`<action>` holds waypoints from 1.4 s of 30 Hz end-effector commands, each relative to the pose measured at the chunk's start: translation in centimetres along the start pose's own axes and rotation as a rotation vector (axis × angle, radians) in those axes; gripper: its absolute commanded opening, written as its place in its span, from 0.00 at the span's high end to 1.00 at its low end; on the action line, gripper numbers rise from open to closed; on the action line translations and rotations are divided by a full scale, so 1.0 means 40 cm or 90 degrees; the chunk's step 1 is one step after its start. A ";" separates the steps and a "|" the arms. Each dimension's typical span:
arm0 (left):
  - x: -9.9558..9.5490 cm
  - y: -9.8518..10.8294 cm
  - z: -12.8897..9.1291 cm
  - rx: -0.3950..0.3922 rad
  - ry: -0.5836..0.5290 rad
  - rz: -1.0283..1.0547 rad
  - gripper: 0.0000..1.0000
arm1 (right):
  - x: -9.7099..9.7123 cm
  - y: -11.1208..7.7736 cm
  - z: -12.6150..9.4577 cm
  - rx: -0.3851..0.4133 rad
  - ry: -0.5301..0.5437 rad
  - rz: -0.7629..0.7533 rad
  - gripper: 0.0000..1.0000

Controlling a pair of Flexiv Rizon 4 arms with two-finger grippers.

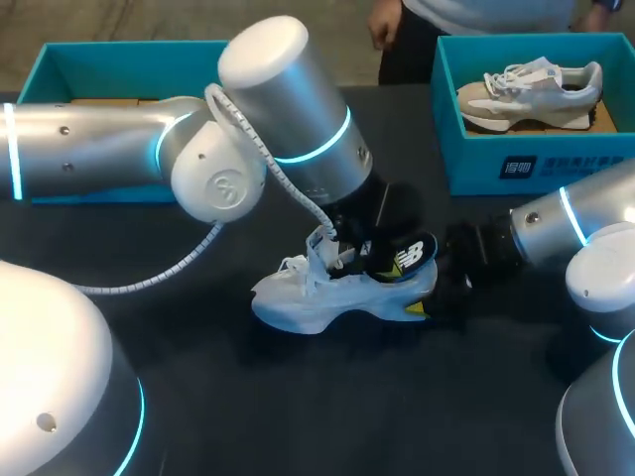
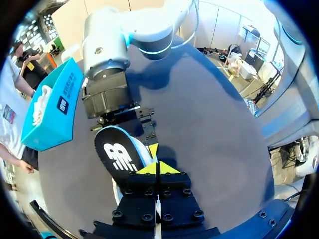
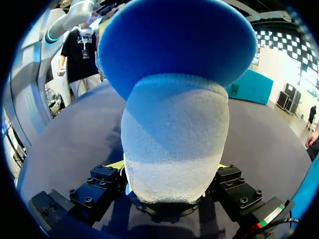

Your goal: Take the shoe out of the shoebox, open the shoe tongue, remove and reinsert the insole, then place the shoe into the shoebox

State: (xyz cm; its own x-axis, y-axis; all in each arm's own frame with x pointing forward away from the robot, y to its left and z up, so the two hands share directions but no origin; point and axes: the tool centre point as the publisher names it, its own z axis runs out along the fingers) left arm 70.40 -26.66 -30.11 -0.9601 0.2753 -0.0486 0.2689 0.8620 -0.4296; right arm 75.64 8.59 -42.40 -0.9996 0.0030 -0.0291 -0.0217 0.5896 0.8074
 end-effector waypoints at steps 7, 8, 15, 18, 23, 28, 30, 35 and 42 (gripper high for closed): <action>0.046 0.004 -0.120 -0.018 -0.034 0.007 1.00 | -0.001 -0.004 0.015 0.002 0.001 0.000 1.00; 0.047 0.005 -0.124 -0.019 -0.036 0.007 1.00 | -0.001 -0.004 0.015 0.002 0.001 0.000 1.00; 0.059 0.005 -0.151 -0.013 -0.052 0.007 1.00 | -0.001 -0.004 0.015 0.002 0.001 0.000 1.00; 0.064 0.003 -0.158 -0.016 -0.056 0.010 1.00 | -0.001 -0.004 0.015 0.002 0.001 0.000 1.00; 0.065 0.003 -0.161 -0.024 -0.086 0.003 1.00 | -0.001 -0.004 0.015 0.002 0.001 0.000 1.00; 0.057 0.013 -0.151 -0.019 -0.121 -0.011 1.00 | -0.001 -0.004 0.015 0.002 0.001 0.000 1.00; 0.053 0.017 -0.143 -0.011 -0.142 -0.018 1.00 | -0.001 -0.004 0.015 0.002 0.001 0.000 1.00; 0.038 0.028 -0.125 0.004 -0.171 -0.038 1.00 | -0.001 -0.004 0.015 0.002 0.001 0.000 1.00; 0.020 0.032 -0.100 0.005 -0.164 -0.053 1.00 | -0.001 -0.004 0.015 0.002 0.001 0.000 1.00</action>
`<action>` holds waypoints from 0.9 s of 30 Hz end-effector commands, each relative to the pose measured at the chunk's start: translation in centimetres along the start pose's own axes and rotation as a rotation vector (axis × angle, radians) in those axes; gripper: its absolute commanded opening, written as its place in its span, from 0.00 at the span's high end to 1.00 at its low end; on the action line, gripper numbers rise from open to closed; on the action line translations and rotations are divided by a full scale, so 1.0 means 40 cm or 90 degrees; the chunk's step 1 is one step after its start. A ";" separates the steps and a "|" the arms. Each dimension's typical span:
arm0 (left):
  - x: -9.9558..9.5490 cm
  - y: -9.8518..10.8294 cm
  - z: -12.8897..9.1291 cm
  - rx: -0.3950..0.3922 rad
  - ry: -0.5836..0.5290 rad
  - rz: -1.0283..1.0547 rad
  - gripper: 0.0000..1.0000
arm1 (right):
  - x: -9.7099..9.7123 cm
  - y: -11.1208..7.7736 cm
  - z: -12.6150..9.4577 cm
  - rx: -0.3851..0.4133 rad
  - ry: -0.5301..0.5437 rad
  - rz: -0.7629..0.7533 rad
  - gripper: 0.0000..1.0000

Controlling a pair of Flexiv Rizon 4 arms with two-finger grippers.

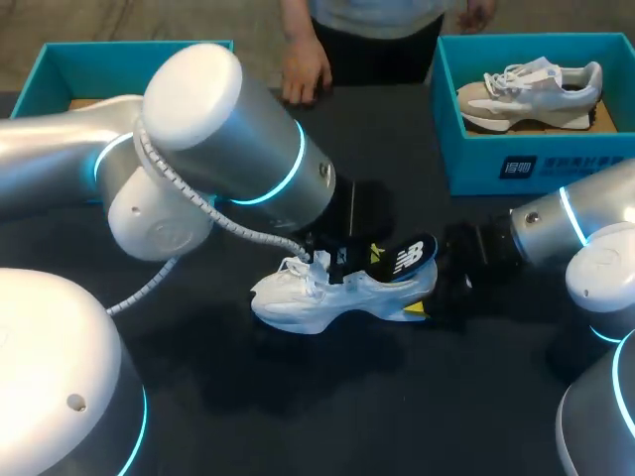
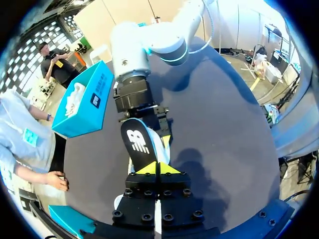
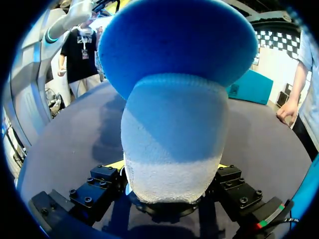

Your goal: Take the shoe out of the shoebox, open the shoe tongue, remove and reinsert the insole, then place the shoe into the shoebox

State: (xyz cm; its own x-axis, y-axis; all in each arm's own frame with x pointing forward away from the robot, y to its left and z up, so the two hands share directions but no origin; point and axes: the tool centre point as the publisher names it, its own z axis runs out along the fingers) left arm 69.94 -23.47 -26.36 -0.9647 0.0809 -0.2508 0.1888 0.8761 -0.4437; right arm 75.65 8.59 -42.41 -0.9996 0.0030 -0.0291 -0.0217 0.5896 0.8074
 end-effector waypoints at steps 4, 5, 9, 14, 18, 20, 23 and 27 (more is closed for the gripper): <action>-0.004 0.006 0.019 0.003 0.008 -0.001 1.00 | -0.001 -0.004 0.015 0.002 0.001 0.000 1.00; -0.004 0.006 0.019 0.003 0.008 -0.001 1.00 | -0.001 -0.004 0.015 0.002 0.001 0.000 1.00; -0.004 0.006 0.019 0.003 0.008 -0.001 1.00 | -0.001 -0.004 0.015 0.002 0.001 0.000 1.00; -0.004 0.006 0.019 0.003 0.008 -0.001 1.00 | -0.001 -0.004 0.015 0.002 0.001 0.000 1.00; -0.004 0.006 0.019 0.003 0.008 -0.001 1.00 | -0.001 -0.004 0.015 0.002 0.001 0.000 1.00; -0.005 0.010 0.036 0.005 0.006 -0.004 1.00 | -0.001 -0.004 0.015 0.002 0.001 0.000 1.00; -0.007 0.009 0.055 0.009 0.006 -0.010 1.00 | -0.001 -0.004 0.015 0.002 0.001 0.000 1.00; -0.002 -0.005 0.074 0.031 -0.007 -0.027 1.00 | -0.001 -0.004 0.015 0.002 0.001 0.000 1.00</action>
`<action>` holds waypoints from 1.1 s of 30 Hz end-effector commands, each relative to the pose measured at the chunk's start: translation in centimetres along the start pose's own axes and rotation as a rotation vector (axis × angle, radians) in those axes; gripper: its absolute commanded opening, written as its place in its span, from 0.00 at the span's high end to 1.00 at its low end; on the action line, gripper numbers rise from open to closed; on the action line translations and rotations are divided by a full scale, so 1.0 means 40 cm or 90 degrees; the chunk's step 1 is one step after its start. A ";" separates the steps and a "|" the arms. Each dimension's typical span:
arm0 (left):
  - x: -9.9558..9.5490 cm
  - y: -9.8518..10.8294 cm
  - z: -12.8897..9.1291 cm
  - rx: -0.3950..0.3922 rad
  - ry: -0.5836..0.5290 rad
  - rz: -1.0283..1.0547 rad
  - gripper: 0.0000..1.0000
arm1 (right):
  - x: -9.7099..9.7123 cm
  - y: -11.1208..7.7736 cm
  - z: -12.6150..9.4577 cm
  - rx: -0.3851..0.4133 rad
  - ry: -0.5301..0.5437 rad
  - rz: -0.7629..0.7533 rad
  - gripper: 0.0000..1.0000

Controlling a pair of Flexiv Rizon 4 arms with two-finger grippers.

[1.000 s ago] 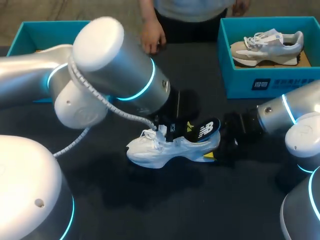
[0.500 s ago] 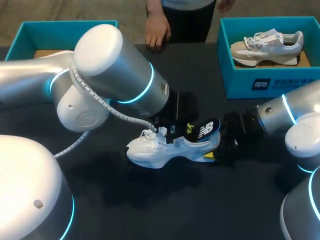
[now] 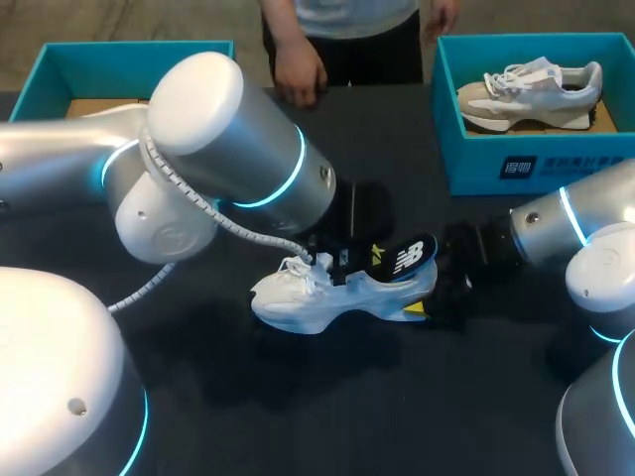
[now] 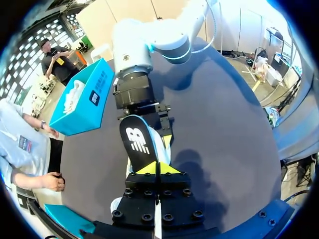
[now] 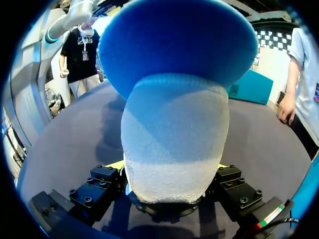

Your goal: Take the shoe out of the shoebox, open the shoe tongue, remove and reinsert the insole, then place the shoe into the shoebox

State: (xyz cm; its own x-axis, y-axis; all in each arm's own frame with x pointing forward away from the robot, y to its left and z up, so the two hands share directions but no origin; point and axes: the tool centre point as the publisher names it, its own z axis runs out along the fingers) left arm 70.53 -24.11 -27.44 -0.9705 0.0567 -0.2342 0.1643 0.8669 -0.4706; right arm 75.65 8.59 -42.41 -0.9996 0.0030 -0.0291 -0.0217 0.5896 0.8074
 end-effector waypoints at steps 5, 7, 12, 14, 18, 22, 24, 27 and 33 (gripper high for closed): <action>0.011 -0.007 0.082 0.040 0.007 -0.030 1.00 | -0.001 -0.004 0.015 0.002 0.001 0.000 1.00; 0.015 -0.009 0.099 0.044 0.017 -0.034 1.00 | -0.001 -0.004 0.015 0.002 0.001 0.000 1.00; 0.015 -0.014 0.130 0.046 0.006 -0.046 1.00 | -0.001 -0.004 0.015 0.002 0.001 0.000 1.00; 0.017 -0.019 0.137 0.047 -0.002 -0.059 1.00 | -0.001 -0.004 0.015 0.002 0.001 0.000 1.00; 0.029 -0.033 0.148 0.059 -0.010 -0.077 1.00 | -0.001 -0.004 0.015 0.002 0.001 0.000 1.00; 0.038 -0.041 0.164 0.068 -0.008 -0.086 1.00 | -0.001 -0.004 0.015 0.002 0.001 0.000 1.00; 0.040 -0.042 0.169 0.076 -0.009 -0.095 1.00 | -0.001 -0.004 0.015 0.002 0.001 0.000 1.00; 0.038 -0.039 0.178 0.078 -0.010 -0.099 1.00 | -0.001 -0.004 0.015 0.002 0.001 0.000 1.00; 0.038 -0.039 0.180 0.081 -0.032 -0.101 1.00 | -0.001 -0.004 0.015 0.002 0.001 0.000 1.00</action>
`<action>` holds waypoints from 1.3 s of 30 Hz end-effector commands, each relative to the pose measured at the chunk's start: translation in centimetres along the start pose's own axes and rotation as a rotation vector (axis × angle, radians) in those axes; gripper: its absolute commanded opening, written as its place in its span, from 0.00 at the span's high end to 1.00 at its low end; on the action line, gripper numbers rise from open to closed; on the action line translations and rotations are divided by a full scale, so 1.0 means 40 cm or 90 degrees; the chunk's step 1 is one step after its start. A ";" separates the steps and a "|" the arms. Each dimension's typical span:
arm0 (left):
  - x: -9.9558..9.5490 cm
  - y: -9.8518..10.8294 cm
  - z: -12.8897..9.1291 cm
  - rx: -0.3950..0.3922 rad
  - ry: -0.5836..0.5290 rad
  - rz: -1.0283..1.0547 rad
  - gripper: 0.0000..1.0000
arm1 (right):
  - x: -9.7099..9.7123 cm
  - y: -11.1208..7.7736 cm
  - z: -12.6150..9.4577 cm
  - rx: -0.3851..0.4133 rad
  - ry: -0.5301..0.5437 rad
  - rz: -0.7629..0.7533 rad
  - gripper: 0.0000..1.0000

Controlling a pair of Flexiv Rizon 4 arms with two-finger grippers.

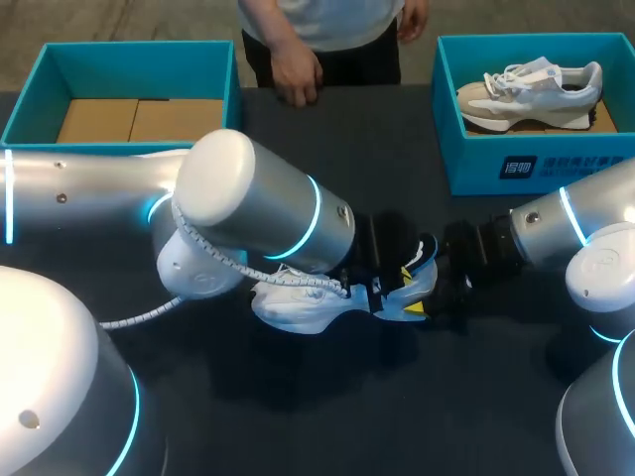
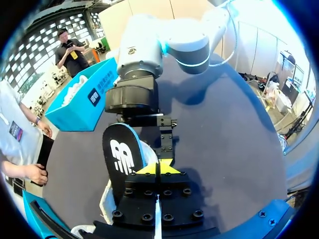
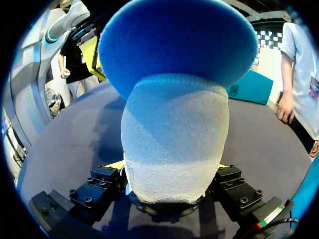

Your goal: Take the shoe out of the shoebox, open the shoe tongue, remove and reinsert the insole, then place the shoe into the shoebox

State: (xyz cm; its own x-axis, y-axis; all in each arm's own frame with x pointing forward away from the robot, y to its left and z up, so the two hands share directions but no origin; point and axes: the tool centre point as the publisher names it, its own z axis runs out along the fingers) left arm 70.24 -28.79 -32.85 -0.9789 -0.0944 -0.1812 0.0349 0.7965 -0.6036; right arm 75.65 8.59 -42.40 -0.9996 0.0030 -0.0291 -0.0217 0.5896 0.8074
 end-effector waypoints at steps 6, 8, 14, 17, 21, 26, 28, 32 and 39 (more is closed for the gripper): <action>0.005 0.000 -0.005 -0.001 -0.030 0.007 1.00 | -0.001 -0.004 0.015 0.002 0.001 0.000 1.00; 0.001 -0.001 -0.012 -0.004 -0.053 0.009 1.00 | -0.001 -0.004 0.015 0.002 0.001 0.000 1.00; -0.012 -0.004 -0.012 -0.010 -0.079 0.008 1.00 | -0.001 -0.004 0.015 0.002 0.001 0.000 1.00; -0.017 -0.005 -0.018 -0.012 -0.099 0.007 1.00 | -0.001 -0.004 0.015 0.002 0.001 0.000 1.00; -0.026 0.000 -0.013 -0.006 -0.108 0.000 1.00 | -0.001 -0.004 0.015 0.002 0.001 0.000 1.00; -0.028 -0.003 -0.006 -0.002 -0.111 -0.004 0.68 | -0.001 -0.004 0.015 0.002 0.001 0.000 1.00; -0.029 -0.004 -0.003 -0.001 -0.111 -0.004 0.69 | -0.001 -0.004 0.015 0.002 0.001 0.000 1.00; -0.032 -0.005 0.003 0.007 -0.118 -0.006 0.65 | -0.001 -0.004 0.015 0.002 0.001 0.000 1.00; -0.036 -0.008 0.025 0.020 -0.142 -0.004 0.65 | -0.001 -0.004 0.015 0.002 0.001 0.000 1.00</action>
State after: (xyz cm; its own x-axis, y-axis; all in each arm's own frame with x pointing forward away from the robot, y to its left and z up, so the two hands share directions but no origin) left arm 71.97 -29.09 -32.47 -0.9159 -0.2232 -0.3335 0.0372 0.7803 -0.6243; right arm 75.65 8.59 -42.41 -0.9996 0.0031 -0.0291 -0.0217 0.5895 0.8074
